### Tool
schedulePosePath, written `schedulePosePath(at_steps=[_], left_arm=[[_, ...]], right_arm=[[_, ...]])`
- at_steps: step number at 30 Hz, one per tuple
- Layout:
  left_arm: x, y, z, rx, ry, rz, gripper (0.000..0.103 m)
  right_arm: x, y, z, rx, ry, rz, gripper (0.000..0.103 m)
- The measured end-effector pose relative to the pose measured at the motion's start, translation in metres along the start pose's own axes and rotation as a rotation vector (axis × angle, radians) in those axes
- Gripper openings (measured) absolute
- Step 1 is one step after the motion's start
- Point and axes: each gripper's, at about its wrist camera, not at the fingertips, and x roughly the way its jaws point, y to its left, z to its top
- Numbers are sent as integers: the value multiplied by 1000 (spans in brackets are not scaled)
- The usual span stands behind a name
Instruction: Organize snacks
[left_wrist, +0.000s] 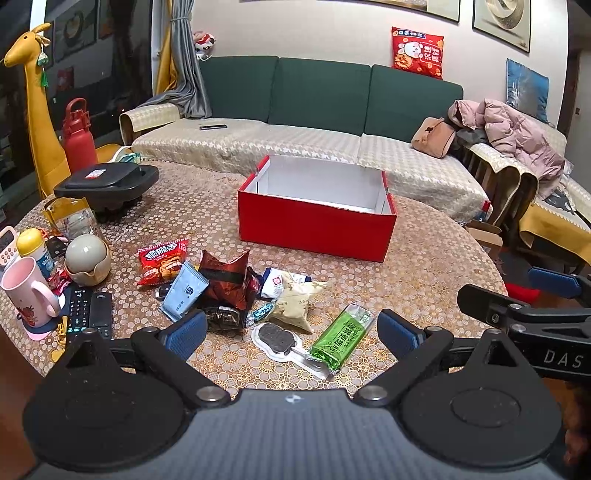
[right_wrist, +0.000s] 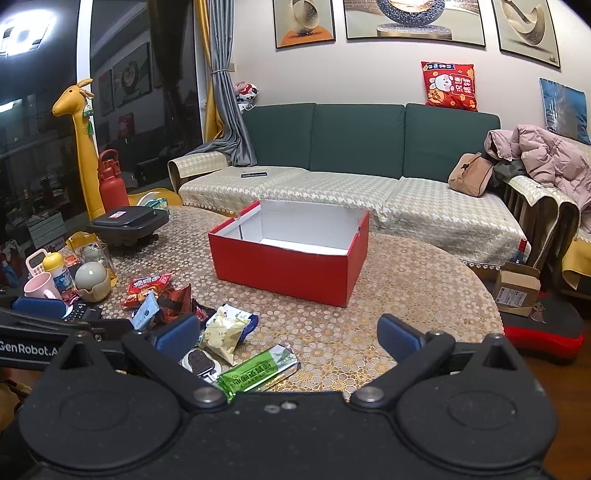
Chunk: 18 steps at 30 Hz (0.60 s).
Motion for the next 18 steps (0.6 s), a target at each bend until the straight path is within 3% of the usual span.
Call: schedulePosePath(at_steps=[18], left_arm=[[9, -5, 1, 2, 5, -35, 99]], right_arm=[[-2, -5, 1, -4, 0, -29, 102]])
